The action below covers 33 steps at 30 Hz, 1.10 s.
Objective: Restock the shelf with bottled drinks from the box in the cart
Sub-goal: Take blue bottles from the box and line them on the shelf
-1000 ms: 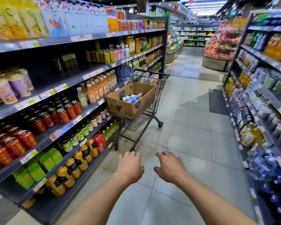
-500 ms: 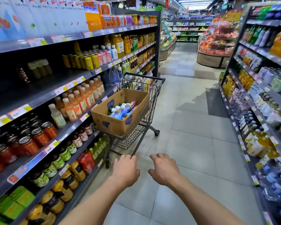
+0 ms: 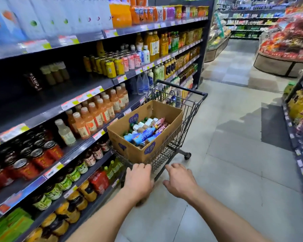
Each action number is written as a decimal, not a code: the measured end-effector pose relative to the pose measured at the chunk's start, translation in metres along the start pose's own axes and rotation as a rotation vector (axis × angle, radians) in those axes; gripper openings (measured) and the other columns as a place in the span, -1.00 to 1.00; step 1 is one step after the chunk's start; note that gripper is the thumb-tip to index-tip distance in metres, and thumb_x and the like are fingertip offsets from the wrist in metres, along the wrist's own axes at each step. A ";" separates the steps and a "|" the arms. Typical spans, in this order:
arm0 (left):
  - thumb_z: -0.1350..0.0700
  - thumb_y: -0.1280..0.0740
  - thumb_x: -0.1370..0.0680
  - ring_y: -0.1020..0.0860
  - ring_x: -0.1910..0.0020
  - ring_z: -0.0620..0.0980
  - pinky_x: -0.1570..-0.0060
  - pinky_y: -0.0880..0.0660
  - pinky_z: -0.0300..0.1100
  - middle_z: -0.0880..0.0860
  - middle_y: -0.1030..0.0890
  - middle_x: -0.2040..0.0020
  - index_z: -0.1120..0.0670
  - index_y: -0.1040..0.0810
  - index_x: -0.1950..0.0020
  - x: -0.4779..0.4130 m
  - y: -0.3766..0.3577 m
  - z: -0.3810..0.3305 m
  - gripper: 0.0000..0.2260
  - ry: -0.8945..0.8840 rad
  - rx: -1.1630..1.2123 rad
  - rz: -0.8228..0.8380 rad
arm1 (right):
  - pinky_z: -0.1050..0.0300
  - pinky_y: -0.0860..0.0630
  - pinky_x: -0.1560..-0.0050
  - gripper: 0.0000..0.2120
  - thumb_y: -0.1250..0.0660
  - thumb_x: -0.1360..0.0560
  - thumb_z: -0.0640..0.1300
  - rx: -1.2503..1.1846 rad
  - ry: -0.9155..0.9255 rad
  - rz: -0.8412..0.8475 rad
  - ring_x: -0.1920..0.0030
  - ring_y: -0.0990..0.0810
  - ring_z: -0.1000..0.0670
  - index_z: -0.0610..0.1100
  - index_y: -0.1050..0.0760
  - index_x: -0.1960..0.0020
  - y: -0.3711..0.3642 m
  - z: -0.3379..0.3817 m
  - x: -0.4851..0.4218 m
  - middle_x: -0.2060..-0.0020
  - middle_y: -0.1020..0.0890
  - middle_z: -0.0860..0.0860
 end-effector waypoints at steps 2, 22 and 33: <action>-0.14 -0.24 -0.55 -0.37 -0.35 0.11 -0.32 -0.34 0.14 0.04 -0.48 -0.31 0.01 -0.36 -0.39 -0.023 0.002 0.005 -0.55 0.028 -0.002 -0.020 | -0.15 -0.40 -0.29 -0.53 -0.25 -0.52 0.09 0.010 0.021 -0.004 -0.41 -0.36 -0.13 -0.01 -0.34 -0.39 0.003 -0.003 -0.028 -0.30 -0.47 -0.05; -0.09 -0.23 -0.55 -0.38 -0.34 0.15 -0.32 -0.31 0.15 0.10 -0.50 -0.29 0.05 -0.40 -0.32 -0.296 -0.001 0.108 -0.61 0.121 0.061 0.024 | -0.16 -0.42 -0.30 -0.45 -0.24 -0.50 0.12 0.033 0.043 0.040 -0.41 -0.36 -0.14 0.00 -0.31 -0.45 0.034 -0.017 -0.322 -0.34 -0.45 -0.06; -0.09 -0.25 -0.54 -0.39 -0.34 0.15 -0.31 -0.30 0.13 0.10 -0.50 -0.29 0.04 -0.41 -0.30 -0.427 -0.059 0.128 -0.62 0.274 0.136 0.160 | -0.09 -0.45 -0.28 -0.43 -0.31 -0.51 0.10 0.098 0.166 0.222 -0.38 -0.40 -0.17 -0.01 -0.29 -0.47 0.003 -0.065 -0.488 -0.33 -0.46 -0.08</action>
Point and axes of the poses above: each hand's wrist, its own x-axis away from the middle knuckle, its own y-axis out of the back of the hand, z = x × y, the point moved 8 cm from there along -x, towards the middle knuckle
